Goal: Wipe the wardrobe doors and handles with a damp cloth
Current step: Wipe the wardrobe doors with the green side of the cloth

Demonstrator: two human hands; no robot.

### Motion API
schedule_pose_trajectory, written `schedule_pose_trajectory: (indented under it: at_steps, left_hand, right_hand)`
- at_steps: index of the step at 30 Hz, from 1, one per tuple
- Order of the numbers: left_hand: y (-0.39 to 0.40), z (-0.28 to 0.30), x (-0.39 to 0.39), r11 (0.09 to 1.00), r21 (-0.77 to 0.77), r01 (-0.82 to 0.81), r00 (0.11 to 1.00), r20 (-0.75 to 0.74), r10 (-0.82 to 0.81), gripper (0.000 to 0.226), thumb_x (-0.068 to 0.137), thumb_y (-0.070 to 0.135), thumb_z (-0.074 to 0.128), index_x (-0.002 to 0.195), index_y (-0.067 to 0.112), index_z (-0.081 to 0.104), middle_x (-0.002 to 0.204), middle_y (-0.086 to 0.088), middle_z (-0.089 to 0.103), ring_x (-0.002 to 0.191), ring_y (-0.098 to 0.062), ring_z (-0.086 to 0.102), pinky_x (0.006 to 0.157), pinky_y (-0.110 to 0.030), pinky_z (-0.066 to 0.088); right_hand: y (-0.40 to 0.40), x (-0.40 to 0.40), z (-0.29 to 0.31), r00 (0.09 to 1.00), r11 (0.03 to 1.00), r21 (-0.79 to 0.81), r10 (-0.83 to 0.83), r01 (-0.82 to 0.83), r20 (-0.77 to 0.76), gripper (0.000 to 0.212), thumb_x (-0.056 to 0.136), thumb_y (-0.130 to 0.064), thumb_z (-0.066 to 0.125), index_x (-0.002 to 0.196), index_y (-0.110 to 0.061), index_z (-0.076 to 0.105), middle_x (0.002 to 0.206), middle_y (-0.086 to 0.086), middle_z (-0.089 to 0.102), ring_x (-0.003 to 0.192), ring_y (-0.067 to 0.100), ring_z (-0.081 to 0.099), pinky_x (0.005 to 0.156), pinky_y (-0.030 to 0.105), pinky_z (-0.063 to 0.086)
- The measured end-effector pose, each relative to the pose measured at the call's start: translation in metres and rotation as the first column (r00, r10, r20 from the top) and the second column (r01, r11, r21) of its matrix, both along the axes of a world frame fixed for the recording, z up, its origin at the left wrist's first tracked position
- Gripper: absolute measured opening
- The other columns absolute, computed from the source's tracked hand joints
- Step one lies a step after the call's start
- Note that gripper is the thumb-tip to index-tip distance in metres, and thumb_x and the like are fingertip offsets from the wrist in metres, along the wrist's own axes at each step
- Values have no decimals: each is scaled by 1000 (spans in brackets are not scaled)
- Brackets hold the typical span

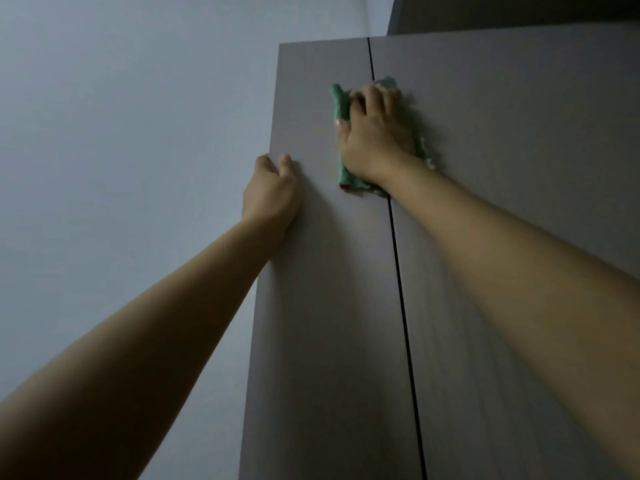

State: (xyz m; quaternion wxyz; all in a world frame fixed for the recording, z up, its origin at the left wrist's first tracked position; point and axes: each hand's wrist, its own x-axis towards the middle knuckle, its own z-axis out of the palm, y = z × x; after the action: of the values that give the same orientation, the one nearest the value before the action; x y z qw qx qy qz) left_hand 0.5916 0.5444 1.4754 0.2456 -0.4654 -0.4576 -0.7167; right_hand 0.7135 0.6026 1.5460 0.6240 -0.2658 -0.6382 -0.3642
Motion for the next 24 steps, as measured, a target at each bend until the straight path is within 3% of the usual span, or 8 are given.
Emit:
schedule_pose_trajectory:
  at_steps: [4, 10, 15, 17, 21, 24]
  left_hand:
    - [4, 1, -2, 1000, -3, -6, 1000, -1, 6, 37, 102, 45, 30, 116, 15, 47, 105, -3, 50, 96, -23, 48, 81, -30, 33]
    - [4, 1, -1, 999, -5, -44, 999, -5, 44, 43, 102, 46, 30, 125, 14, 45, 107, -2, 46, 95, -21, 42, 83, -28, 30]
    - [3, 2, -2, 998, -9, -61, 998, -10, 61, 35, 102, 47, 30, 112, 17, 46, 105, -3, 49, 93, -21, 45, 79, -29, 31]
    - [4, 2, -3, 998, 3, -70, 997, -24, 71, 35, 102, 47, 30, 110, 17, 46, 104, -3, 50, 94, -23, 45, 80, -29, 31]
    - [7, 2, -6, 997, 4, -80, 996, -27, 80, 37, 102, 47, 30, 110, 15, 46, 103, -4, 50, 94, -24, 45, 79, -30, 31]
    - [8, 3, -7, 998, -1, -68, 997, -21, 68, 34, 102, 48, 30, 105, 17, 44, 102, -4, 51, 92, -24, 46, 79, -30, 31]
  right_hand:
    - [13, 5, -25, 971, 992, 118, 6, -36, 241, 55, 101, -43, 26, 152, -22, 19, 159, 8, 15, 146, 23, 11, 117, 33, 2]
    - [6, 10, 44, 999, 997, -72, -23, 26, 37, 56, 102, -42, 17, 153, -19, 12, 161, 5, 4, 147, 24, 3, 118, 36, -2]
    - [7, -13, 2, 950, 994, 108, -40, 6, 311, 58, 102, -45, 17, 153, -20, 8, 161, 1, -1, 147, 18, -3, 119, 34, -4]
    - [12, 2, 16, 959, 995, 98, -61, 35, 277, 59, 102, -45, 19, 153, -17, 10, 161, 4, -2, 147, 20, -2, 119, 34, -3]
    - [6, 11, 52, 994, 994, -35, -100, 102, 52, 59, 101, -41, 21, 150, -8, 21, 159, 12, 7, 146, 29, 0, 118, 40, -4]
    - [2, -6, 20, 979, 998, 40, -52, 45, 195, 58, 102, -38, 21, 152, -9, 16, 160, 9, 9, 147, 24, 2, 118, 37, -3]
